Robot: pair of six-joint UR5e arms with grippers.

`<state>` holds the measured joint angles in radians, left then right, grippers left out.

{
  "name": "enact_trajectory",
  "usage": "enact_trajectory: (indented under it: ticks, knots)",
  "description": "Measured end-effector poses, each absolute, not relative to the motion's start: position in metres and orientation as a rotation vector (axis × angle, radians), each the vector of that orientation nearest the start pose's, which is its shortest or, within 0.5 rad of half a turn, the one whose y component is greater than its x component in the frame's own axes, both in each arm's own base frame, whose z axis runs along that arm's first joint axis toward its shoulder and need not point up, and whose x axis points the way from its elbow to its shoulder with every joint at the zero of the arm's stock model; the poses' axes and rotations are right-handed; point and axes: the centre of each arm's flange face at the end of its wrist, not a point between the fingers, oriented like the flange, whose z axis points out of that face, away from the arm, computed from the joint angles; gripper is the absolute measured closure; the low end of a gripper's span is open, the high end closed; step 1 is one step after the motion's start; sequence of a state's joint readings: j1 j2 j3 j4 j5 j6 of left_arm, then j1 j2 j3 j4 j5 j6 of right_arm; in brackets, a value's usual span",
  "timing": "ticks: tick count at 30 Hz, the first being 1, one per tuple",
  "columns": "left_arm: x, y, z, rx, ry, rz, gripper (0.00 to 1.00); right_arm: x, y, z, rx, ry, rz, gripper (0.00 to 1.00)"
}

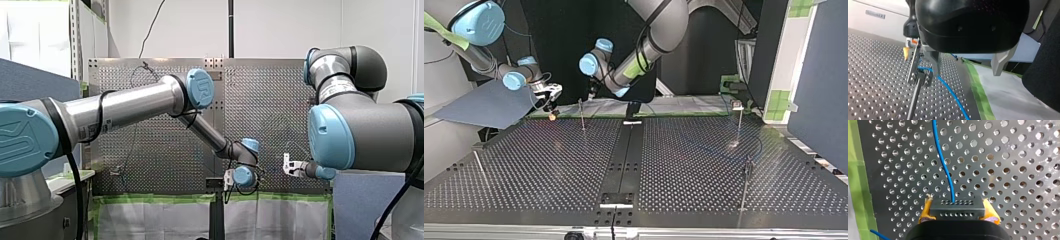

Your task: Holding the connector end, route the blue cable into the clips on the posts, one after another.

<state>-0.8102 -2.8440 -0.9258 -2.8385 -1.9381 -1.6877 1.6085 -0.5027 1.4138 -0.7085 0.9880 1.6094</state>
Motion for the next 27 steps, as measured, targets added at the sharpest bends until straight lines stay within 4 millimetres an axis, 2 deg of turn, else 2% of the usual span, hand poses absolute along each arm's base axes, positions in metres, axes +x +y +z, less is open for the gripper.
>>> enact_trajectory:
  ticks: [27]
  knots:
    - [0.452, -0.660, -0.052, 0.394, 1.732, -0.344, 0.00, 0.211, -0.667, -0.058, 1.781, -1.091, 1.619, 1.00]
